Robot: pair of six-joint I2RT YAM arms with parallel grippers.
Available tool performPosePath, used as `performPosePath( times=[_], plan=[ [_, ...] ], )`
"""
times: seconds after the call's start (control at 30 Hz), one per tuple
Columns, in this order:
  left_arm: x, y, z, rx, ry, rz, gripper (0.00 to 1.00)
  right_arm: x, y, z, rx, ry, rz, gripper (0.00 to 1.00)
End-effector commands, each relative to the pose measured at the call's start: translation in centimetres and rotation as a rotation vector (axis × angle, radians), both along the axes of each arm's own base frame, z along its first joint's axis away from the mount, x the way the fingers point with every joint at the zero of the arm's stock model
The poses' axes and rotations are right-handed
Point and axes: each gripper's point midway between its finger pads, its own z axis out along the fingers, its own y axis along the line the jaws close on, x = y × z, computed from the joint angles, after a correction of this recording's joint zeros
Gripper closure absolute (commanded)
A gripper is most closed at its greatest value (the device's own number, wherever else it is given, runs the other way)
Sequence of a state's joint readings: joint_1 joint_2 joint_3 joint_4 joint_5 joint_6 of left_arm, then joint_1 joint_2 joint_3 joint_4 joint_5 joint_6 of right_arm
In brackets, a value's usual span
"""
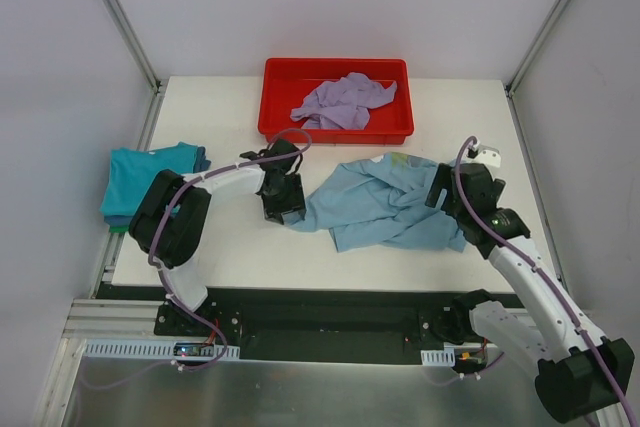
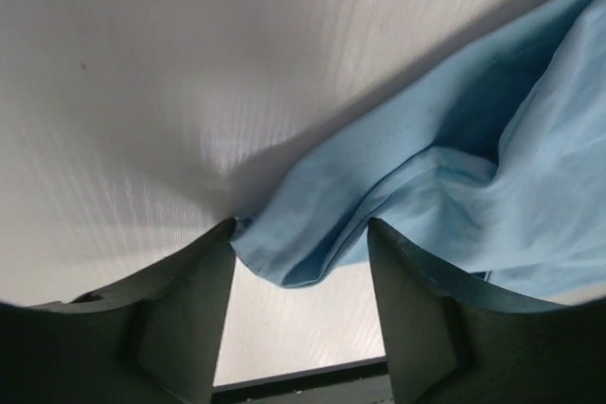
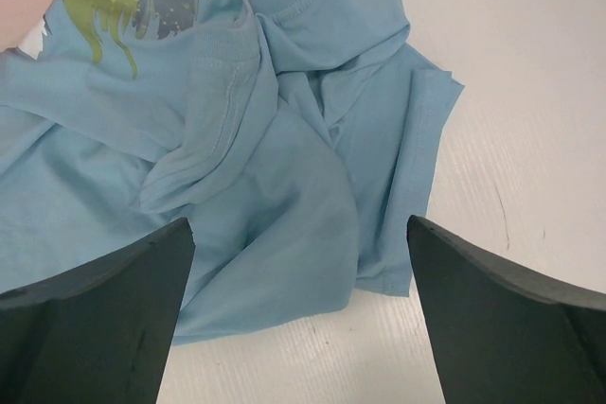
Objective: Fold and stack the t-shirts
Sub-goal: Move the tshirt to the center of the board, then flatten out the tshirt
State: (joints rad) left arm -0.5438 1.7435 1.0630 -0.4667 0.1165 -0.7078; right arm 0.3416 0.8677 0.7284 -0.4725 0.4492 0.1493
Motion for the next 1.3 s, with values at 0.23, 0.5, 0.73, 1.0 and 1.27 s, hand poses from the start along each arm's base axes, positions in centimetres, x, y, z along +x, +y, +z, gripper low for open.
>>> performPosePath(
  times=[0.23, 0.5, 0.73, 1.0, 1.27],
  plan=[
    [1.8, 1.2, 0.3, 0.079, -0.075, 0.028, 1.0, 0.7, 3.6, 0.3, 0.148, 0.03, 0.117, 0.04],
    [1.0, 7.7, 2.8, 0.1, -0.143, 0.203, 1.0, -1.0, 13.8, -1.4, 0.111, 0.188, 0.519, 0.04],
    [-0.6, 9.0, 3.6, 0.081, -0.163, 0.24, 1.0, 0.8, 19.8, -2.7, 0.156, 0.219, 0.544, 0.02],
    [-0.9, 9.6, 2.9, 0.105, -0.147, 0.237, 1.0, 2.5, 21.5, -4.3, 0.084, 0.277, 0.534, 0.01],
    [-1.1, 11.0, 2.7, 0.139, -0.156, 0.27, 1.0, 3.7, 15.4, -2.6, -0.083, 0.238, 0.387, 0.01]
  ],
)
